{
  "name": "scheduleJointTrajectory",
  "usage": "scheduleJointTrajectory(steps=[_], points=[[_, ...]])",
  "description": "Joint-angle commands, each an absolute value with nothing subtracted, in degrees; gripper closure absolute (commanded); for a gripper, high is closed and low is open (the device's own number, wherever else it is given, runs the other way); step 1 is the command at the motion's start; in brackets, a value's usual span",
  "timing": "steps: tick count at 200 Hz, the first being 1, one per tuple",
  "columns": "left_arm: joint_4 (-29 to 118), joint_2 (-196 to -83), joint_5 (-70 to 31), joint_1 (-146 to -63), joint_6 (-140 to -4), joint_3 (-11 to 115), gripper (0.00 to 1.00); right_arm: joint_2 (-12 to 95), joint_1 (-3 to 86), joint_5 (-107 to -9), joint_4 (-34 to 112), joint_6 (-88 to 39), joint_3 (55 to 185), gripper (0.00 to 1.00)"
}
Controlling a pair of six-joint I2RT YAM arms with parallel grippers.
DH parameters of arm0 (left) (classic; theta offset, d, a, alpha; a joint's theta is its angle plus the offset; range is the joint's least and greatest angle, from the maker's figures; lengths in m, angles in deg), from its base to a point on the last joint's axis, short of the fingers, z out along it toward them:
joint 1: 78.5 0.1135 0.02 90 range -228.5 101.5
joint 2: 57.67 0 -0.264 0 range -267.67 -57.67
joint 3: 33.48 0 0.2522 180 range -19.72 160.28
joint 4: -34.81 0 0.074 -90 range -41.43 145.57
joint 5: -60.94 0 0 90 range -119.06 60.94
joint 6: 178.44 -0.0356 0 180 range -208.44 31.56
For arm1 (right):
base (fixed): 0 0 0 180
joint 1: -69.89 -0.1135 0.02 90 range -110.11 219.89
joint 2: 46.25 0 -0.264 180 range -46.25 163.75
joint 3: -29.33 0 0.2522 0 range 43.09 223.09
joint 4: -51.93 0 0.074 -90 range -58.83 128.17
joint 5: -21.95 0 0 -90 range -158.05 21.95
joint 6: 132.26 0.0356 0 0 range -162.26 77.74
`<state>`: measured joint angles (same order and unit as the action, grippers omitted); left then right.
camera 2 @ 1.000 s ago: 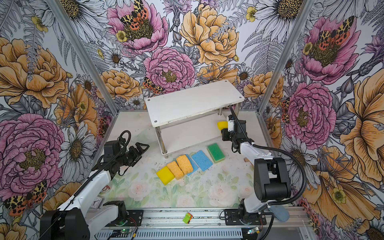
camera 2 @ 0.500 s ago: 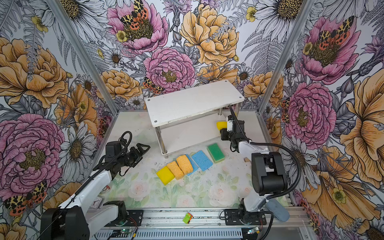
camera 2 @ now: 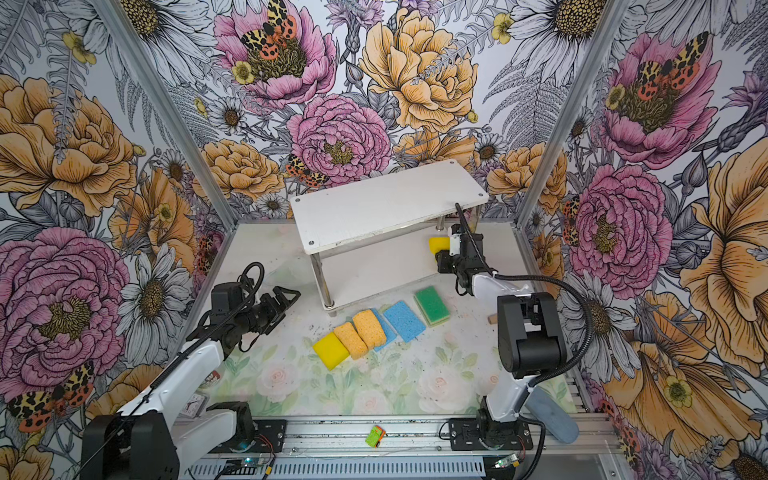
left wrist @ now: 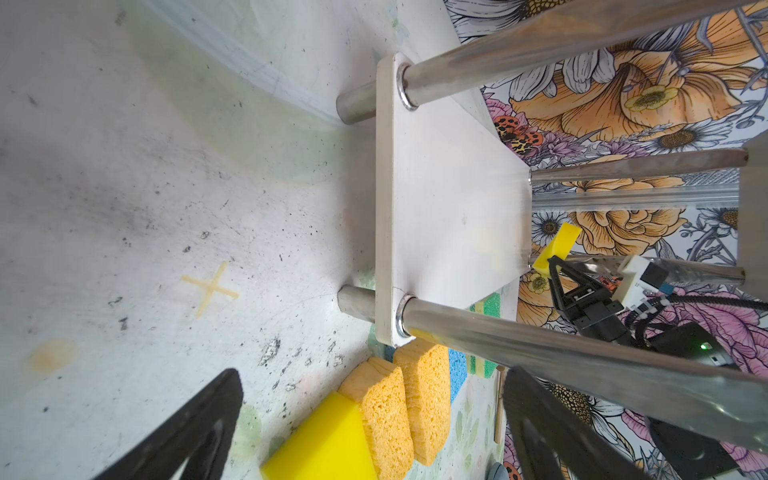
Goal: Place and organize the cleaning sponges onto the shelf
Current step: 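Lower the yellow sponge with the right gripper onto the lower shelf tier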
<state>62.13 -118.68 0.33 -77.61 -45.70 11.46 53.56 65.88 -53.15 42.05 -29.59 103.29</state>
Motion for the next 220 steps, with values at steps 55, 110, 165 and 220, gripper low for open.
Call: scheduleJointTrajectory(steps=[55,110,165,220], points=[[60.7,-118.23,1.09,-77.16,-45.94,10.79,0.01,56.66,65.3,-53.25,36.07,-28.28,108.39,0.63],[60.61,-117.71,1.13,-77.1,-45.81,10.25,0.01,56.76,64.6,-53.37,35.71,-27.69,108.38,0.63],[60.87,-117.5,1.22,-76.81,-45.97,10.27,0.01,58.41,64.2,-53.98,33.64,-27.6,110.32,0.62],[60.74,-117.77,1.44,-76.48,-46.07,10.25,0.01,59.13,64.04,-54.13,33.08,-27.4,111.18,0.6]])
